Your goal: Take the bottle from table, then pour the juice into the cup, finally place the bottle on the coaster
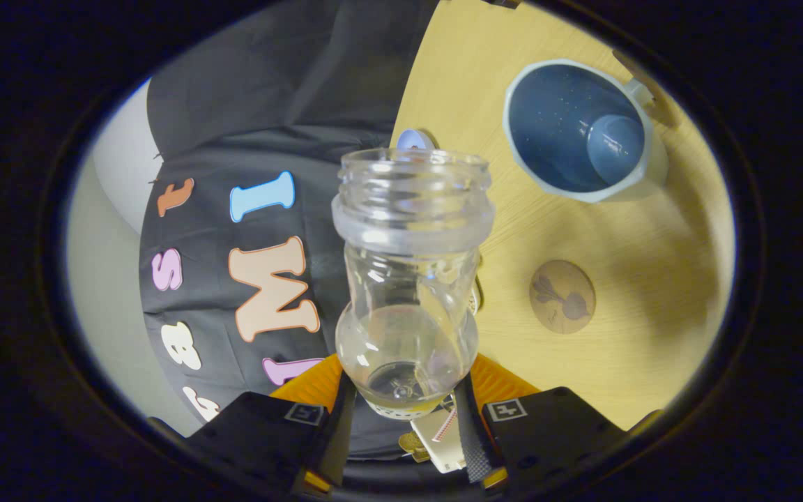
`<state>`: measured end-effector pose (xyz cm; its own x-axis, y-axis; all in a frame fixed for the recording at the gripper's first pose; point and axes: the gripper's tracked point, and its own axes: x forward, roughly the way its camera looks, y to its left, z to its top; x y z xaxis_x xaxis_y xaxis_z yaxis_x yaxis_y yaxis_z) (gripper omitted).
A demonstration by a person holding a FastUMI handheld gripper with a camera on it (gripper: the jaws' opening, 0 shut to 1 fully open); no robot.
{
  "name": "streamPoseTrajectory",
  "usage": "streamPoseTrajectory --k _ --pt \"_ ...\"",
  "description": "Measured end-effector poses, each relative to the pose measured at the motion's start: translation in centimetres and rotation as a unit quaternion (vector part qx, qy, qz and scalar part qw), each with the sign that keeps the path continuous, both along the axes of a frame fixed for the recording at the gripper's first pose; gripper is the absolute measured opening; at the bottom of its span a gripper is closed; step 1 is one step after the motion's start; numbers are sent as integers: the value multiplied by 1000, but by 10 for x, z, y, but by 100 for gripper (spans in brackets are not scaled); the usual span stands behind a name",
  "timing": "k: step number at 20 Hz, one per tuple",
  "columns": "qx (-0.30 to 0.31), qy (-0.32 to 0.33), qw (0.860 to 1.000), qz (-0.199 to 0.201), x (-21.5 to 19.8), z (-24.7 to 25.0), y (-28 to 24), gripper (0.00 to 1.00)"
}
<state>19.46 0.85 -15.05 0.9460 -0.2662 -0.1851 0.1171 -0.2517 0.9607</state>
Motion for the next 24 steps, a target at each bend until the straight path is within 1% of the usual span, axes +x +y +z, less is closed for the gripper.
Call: streamPoseTrajectory --k 13,24 --pt "37 -28 999 -23 -4 17 -7 69" --pt "64 -44 997 -29 -3 27 -8 69"
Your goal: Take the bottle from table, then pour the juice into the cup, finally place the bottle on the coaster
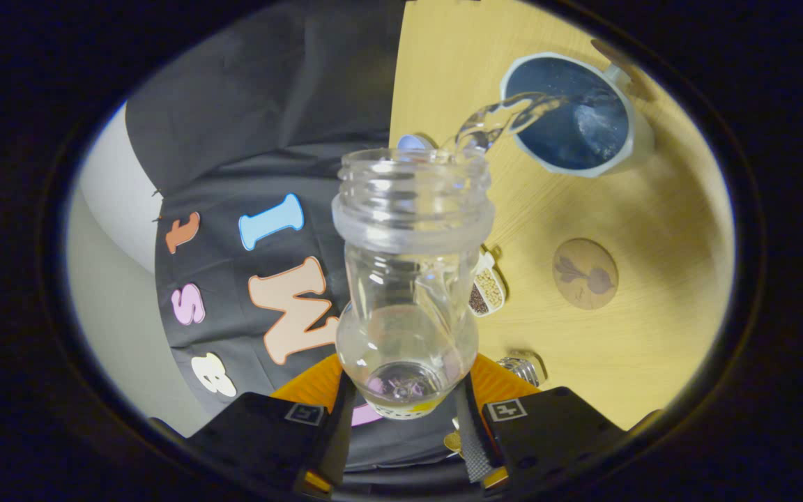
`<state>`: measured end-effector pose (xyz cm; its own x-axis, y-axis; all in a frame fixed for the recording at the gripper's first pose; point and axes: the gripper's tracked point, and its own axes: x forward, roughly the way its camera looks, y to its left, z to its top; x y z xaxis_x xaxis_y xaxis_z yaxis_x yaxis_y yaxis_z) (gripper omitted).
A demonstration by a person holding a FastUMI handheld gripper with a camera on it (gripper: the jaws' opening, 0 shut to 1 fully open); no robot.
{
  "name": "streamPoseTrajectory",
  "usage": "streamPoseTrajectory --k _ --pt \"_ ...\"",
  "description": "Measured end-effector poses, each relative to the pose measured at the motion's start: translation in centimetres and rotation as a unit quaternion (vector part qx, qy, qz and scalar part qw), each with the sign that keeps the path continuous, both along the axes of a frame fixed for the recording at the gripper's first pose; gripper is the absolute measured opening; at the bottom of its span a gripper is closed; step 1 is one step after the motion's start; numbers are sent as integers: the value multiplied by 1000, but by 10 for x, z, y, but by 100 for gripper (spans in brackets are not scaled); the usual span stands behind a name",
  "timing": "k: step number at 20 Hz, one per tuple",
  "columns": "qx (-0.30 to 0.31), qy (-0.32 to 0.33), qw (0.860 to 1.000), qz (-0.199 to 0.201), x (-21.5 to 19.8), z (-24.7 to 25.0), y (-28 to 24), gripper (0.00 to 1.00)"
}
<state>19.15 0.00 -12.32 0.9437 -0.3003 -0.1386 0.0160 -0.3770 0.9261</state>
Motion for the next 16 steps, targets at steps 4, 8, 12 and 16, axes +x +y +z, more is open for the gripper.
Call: streamPoseTrajectory --k 4,8,12,16 --pt "11 -5 1000 -5 -2 2 -3 69" --pt "23 -11 1000 -9 1 6 -5 69" --pt "36 -15 999 -13 -3 11 -8 69" --pt "48 -22 998 -21 -5 14 -16 69"
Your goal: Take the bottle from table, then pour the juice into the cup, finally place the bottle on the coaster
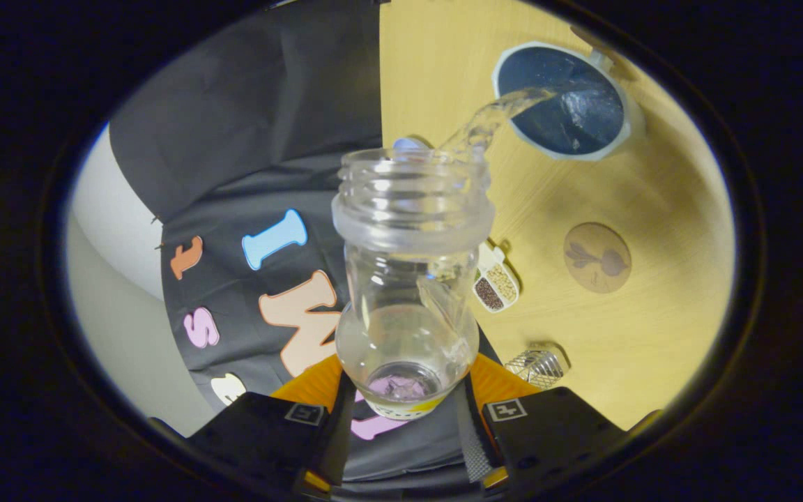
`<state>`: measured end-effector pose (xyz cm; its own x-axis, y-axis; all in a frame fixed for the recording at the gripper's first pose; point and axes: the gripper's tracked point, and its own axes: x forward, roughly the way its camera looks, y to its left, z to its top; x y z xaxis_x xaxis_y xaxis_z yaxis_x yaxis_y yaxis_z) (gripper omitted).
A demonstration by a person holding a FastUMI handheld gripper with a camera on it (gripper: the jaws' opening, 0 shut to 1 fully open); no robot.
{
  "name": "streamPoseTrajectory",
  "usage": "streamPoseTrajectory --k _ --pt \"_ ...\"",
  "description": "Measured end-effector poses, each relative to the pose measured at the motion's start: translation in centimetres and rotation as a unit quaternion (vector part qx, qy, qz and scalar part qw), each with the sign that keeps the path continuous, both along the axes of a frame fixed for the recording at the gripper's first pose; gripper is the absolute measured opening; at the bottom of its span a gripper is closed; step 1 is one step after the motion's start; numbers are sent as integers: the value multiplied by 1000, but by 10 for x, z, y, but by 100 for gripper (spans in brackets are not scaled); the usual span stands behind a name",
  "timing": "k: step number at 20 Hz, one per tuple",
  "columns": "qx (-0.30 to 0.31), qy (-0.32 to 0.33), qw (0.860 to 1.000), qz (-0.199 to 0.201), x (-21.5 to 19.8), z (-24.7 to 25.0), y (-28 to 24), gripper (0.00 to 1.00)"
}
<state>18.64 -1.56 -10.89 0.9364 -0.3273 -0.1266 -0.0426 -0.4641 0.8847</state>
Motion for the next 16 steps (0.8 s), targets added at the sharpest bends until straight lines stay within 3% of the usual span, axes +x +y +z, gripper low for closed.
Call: streamPoseTrajectory --k 16 --pt "43 -35 998 -37 -3 18 -16 69"
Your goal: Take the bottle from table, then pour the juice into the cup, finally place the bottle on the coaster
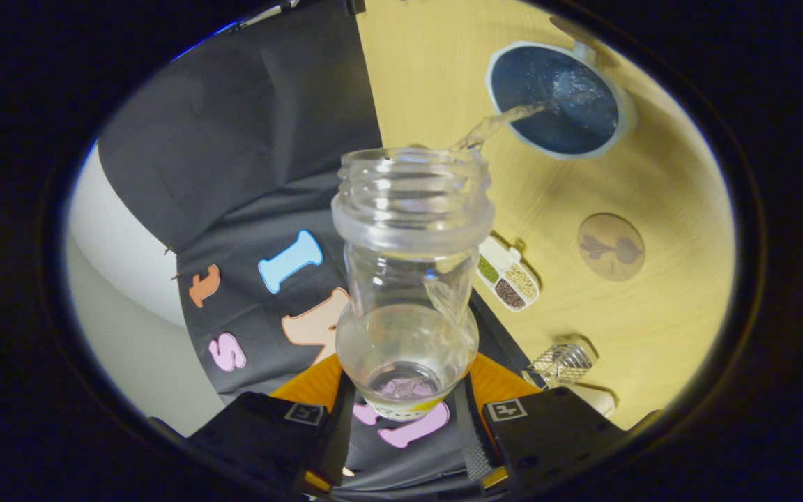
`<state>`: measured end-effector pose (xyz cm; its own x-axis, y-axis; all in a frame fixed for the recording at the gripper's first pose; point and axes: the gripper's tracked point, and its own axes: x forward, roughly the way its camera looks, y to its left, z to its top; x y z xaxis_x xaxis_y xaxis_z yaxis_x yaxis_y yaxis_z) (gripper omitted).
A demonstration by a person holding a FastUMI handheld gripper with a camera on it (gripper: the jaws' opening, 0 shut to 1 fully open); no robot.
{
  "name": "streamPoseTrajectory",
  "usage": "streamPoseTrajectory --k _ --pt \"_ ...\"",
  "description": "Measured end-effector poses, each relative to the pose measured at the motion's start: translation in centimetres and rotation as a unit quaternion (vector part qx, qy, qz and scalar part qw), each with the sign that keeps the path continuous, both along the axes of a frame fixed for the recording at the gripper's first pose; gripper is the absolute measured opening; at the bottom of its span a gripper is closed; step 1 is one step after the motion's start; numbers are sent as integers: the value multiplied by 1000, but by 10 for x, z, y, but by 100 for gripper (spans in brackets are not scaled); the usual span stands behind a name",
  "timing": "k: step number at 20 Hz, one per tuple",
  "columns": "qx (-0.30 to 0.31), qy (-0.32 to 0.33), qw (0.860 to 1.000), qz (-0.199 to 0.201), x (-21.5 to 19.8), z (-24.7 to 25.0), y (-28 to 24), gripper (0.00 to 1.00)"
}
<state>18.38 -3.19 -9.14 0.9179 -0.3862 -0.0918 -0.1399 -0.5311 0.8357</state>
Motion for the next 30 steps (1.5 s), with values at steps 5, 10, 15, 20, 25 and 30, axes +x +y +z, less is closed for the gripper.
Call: streamPoseTrajectory --k 5,10,15,20,25,30 --pt "9 -9 1000 -6 -3 4 -1 69" --pt "12 -10 1000 -5 -5 6 0 69" --pt "15 -10 1000 -1 -7 6 5 69" --pt "13 -8 1000 0 -3 6 4 69" --pt "16 -6 1000 -4 -4 4 1 69" --pt "22 -6 1000 -6 -5 3 0 69"
